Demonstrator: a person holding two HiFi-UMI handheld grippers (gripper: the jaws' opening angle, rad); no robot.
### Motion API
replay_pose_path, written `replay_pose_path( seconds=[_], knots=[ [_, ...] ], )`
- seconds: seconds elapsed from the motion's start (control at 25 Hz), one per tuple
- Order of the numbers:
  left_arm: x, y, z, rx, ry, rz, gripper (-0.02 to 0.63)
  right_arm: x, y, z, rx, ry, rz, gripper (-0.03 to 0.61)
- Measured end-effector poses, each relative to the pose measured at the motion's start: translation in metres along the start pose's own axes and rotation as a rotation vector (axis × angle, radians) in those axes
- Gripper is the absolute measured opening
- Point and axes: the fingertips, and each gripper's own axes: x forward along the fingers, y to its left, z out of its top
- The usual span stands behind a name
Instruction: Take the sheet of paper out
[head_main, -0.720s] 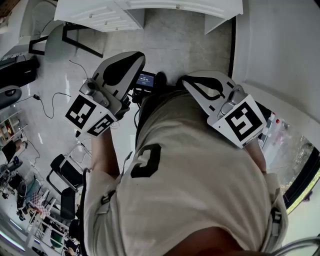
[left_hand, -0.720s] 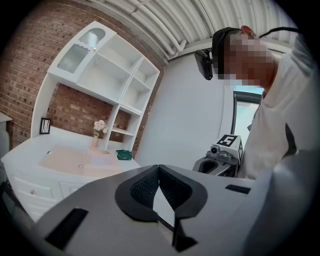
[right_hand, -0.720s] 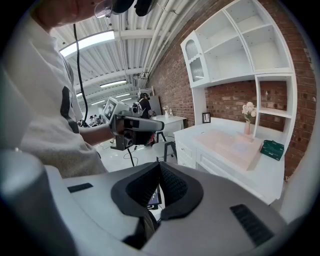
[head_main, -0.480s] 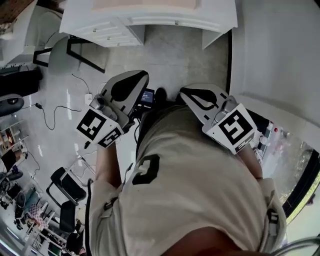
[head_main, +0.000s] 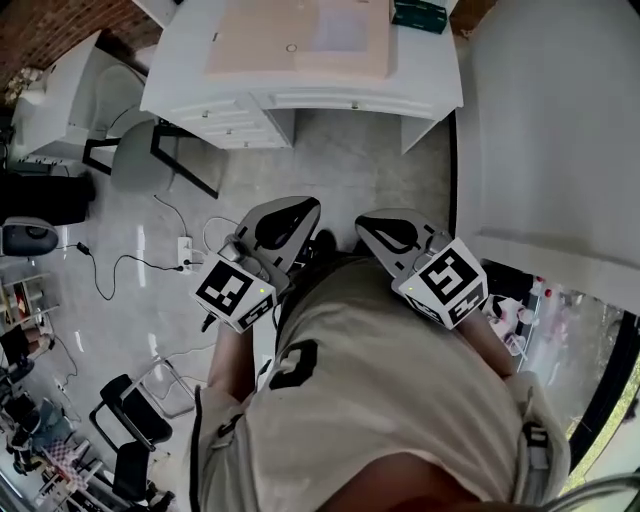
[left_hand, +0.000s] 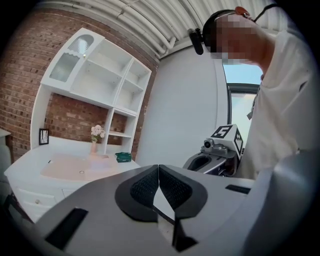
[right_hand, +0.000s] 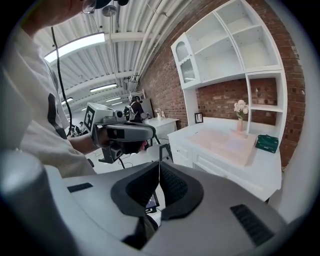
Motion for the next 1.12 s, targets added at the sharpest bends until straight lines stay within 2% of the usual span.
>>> replay_pose_path(
  seconds=[0.56,1.12],
  knots=[
    [-0.032,0.026,0.005,0.004,-0.024,0.057,0.018,0.013,0.014,0.007,-0.016,0.025,0.0,0.026],
    [-0.059,0.042,0.001,0.002,-0.053,0.066,0.018,0.036,0.031,0.017,-0.053,0.057,-0.002,0.026]
  ],
)
